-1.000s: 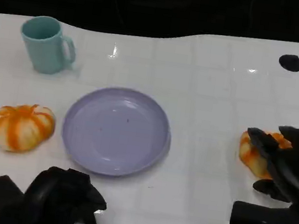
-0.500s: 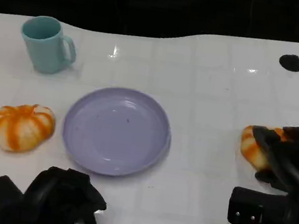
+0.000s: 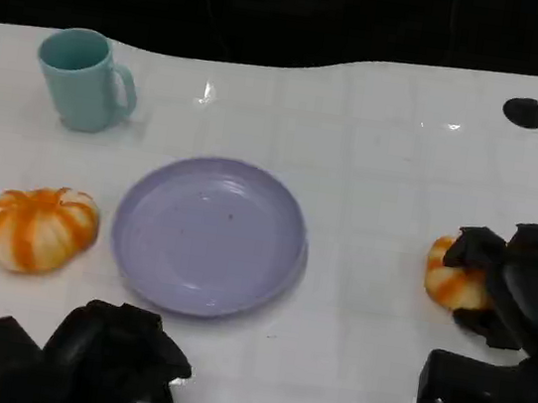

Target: Grasp the bread from the table and place it into the plate.

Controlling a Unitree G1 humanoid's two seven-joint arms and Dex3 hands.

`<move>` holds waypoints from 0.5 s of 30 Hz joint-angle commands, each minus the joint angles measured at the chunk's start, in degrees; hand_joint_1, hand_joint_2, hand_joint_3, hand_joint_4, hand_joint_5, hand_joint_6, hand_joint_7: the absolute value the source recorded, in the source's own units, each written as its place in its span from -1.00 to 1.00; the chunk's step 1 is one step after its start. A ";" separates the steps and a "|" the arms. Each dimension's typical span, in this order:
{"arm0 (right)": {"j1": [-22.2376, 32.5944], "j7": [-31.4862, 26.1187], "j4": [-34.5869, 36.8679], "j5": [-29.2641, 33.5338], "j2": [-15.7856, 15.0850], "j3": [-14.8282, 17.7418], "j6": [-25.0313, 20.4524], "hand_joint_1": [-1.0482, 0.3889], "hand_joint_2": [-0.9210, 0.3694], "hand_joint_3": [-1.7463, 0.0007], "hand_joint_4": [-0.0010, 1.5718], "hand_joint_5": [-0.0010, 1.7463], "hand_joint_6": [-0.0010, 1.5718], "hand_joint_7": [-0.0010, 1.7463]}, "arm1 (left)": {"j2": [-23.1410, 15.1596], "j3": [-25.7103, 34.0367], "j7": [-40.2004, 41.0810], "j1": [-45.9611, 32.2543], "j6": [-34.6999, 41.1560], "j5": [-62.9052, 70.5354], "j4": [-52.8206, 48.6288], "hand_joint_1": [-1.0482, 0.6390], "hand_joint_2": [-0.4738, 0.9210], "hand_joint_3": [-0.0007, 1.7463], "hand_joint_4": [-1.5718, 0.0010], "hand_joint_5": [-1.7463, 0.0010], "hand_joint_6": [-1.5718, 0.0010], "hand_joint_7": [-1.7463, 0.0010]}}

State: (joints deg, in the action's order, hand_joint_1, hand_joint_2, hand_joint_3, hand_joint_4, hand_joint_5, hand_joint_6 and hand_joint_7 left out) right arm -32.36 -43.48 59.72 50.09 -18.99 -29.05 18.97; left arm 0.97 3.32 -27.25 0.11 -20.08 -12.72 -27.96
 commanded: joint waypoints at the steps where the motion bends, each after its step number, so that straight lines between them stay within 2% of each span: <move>1: -1.35 -3.30 0.55 -0.01 0.04 -0.89 0.30 0.24 -0.21 -0.11 0.15 1.00 -0.16 1.00 | -0.70 0.49 0.23 -0.44 0.36 -0.53 0.51 -1.00 0.80 -1.00 -0.92 -0.07 -1.00 0.43; 6: -1.79 -7.27 -0.44 0.69 0.14 -2.00 1.46 0.29 -0.07 -0.19 0.21 1.00 -0.12 1.00 | -0.63 0.57 -0.04 -0.36 0.11 -0.76 0.17 -1.00 0.80 -1.00 -0.91 -0.07 -1.00 0.43; 15: -1.80 -8.13 -8.17 0.43 -0.10 -1.57 5.92 0.27 0.02 -0.43 0.23 1.00 -0.08 1.00 | -0.72 0.44 0.25 -0.30 -0.05 -0.32 0.16 -1.00 0.81 -0.99 -0.91 -0.07 -1.00 0.43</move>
State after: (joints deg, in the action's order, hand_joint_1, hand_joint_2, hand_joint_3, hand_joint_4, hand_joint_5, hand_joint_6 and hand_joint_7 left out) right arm -33.63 -50.66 54.50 50.81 -18.30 -30.77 23.48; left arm 0.96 3.33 -27.27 0.13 -20.04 -12.77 -27.98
